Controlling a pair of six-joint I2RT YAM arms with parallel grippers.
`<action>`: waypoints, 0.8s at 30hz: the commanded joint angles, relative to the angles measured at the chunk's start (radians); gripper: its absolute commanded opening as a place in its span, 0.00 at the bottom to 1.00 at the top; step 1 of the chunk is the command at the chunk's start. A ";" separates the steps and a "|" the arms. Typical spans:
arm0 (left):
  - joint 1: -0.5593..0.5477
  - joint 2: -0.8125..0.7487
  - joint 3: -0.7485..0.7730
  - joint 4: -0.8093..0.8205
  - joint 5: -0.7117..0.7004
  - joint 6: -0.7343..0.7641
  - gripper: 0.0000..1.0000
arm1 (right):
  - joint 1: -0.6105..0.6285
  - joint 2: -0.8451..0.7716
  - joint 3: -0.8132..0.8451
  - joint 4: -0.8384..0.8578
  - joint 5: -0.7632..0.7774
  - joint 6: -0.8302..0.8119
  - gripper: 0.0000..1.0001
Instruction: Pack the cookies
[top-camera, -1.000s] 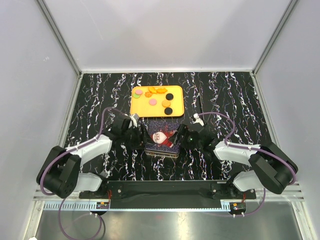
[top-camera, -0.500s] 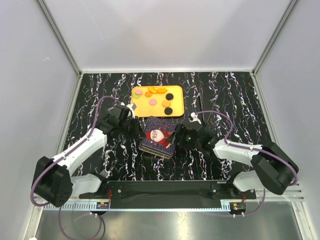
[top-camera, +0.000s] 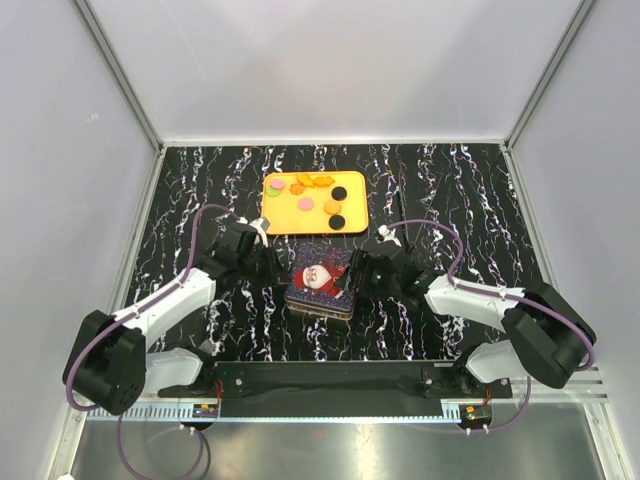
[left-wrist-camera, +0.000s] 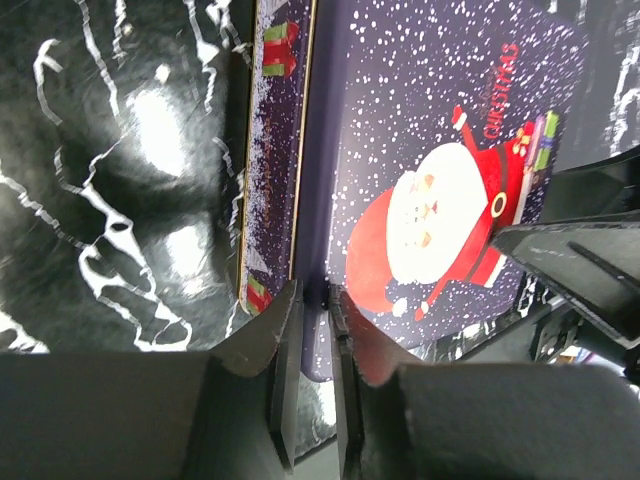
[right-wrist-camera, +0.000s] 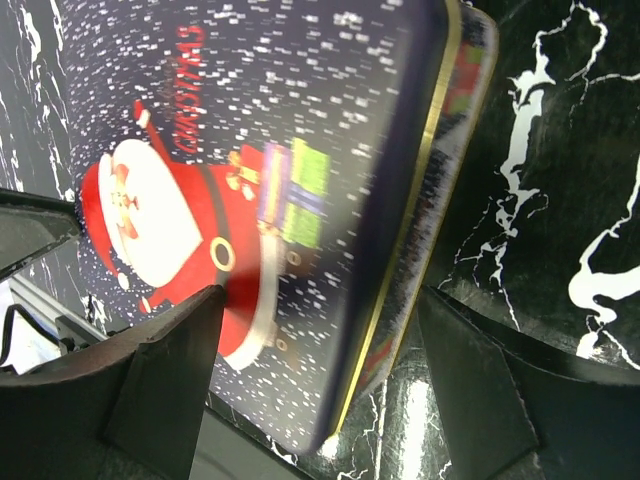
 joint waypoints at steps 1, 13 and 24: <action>-0.008 0.042 -0.057 0.046 -0.020 -0.003 0.15 | 0.003 0.032 0.010 -0.117 0.009 -0.058 0.84; 0.010 -0.056 0.060 -0.121 -0.149 0.063 0.46 | 0.003 0.048 -0.006 -0.102 0.003 -0.055 0.84; 0.012 -0.210 0.062 0.182 0.182 -0.011 0.27 | 0.003 0.048 -0.004 -0.105 0.000 -0.063 0.84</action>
